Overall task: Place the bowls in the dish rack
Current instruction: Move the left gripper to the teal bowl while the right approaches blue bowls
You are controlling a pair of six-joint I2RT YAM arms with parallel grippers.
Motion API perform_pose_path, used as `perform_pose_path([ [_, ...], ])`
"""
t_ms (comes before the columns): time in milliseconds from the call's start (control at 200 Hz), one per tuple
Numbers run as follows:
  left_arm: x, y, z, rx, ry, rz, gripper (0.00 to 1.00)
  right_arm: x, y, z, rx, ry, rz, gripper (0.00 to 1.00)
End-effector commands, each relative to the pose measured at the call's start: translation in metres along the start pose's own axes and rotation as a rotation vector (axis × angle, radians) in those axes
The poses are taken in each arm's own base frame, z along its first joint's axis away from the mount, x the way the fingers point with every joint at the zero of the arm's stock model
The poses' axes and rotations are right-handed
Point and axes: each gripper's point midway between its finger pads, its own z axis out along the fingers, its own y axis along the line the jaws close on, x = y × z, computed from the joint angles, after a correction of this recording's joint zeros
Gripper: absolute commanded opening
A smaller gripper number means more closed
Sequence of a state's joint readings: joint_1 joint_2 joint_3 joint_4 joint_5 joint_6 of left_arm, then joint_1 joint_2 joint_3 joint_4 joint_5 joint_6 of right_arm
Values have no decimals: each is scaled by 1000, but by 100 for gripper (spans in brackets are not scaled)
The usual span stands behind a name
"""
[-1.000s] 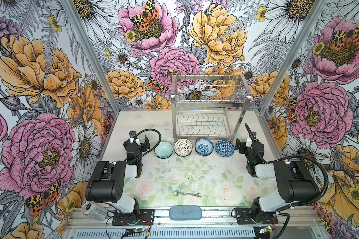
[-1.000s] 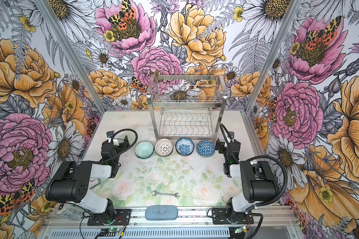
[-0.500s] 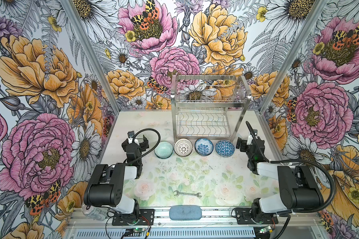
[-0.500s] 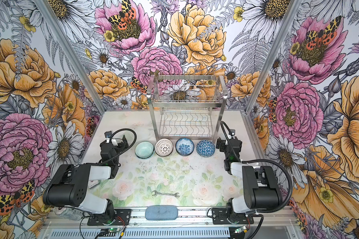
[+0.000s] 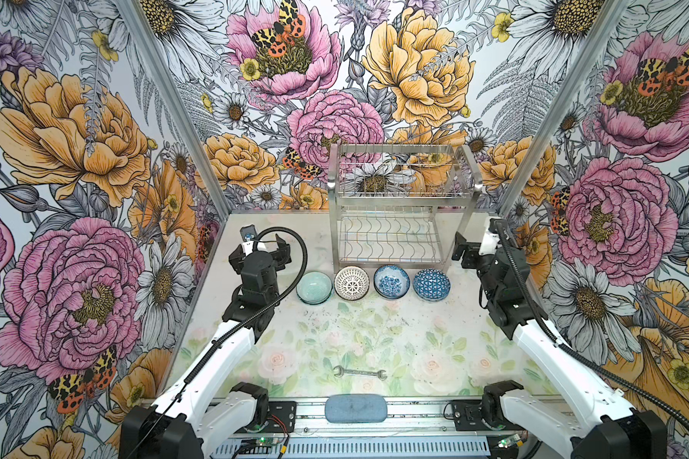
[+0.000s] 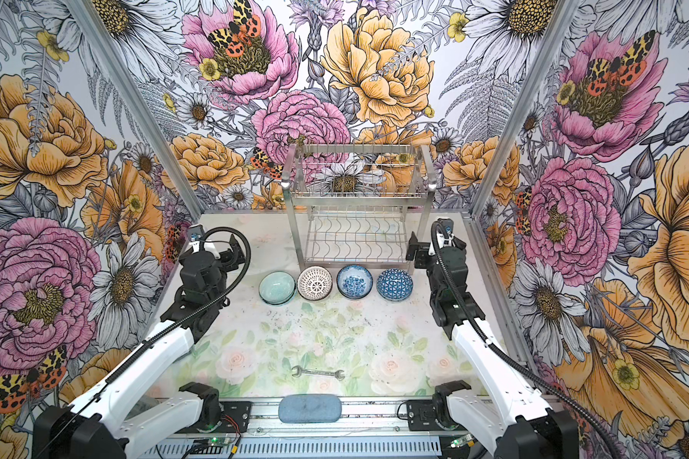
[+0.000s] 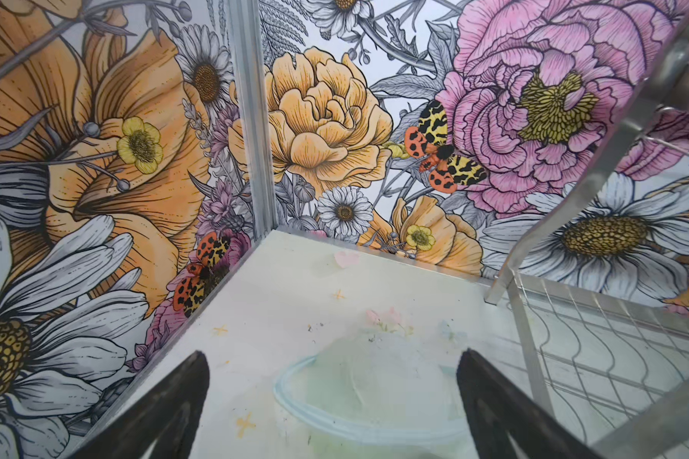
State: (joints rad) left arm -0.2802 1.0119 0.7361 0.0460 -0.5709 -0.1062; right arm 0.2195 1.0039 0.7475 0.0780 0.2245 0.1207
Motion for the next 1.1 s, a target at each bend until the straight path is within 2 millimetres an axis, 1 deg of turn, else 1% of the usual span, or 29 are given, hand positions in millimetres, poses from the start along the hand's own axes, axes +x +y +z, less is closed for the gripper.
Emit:
perform_pose_path([
  [0,40,-13,-8,75,217,37,99,26,22,1,-45,130,-27,99],
  [110,46,-27,-14,146,274,32,99,30,39,3,-74,159,-52,99],
  [240,56,-31,-19,186,323,31,99,34,54,6,-108,180,-78,99],
  [370,77,-38,-18,223,382,38,99,36,65,10,-137,194,-95,99],
  [595,109,-51,-9,259,484,42,98,43,76,18,-144,220,-117,99],
  [625,115,-57,-10,287,507,37,98,44,77,19,-143,222,-119,99],
  [766,135,-58,-5,283,558,19,92,48,79,20,-141,231,-127,99],
  [901,152,-60,-2,301,602,-34,82,50,79,19,-139,237,-136,99],
  [1026,169,-61,0,296,654,-37,76,51,78,19,-134,239,-138,99],
  [1096,177,-61,1,291,677,-35,70,54,77,19,-131,245,-141,99],
])
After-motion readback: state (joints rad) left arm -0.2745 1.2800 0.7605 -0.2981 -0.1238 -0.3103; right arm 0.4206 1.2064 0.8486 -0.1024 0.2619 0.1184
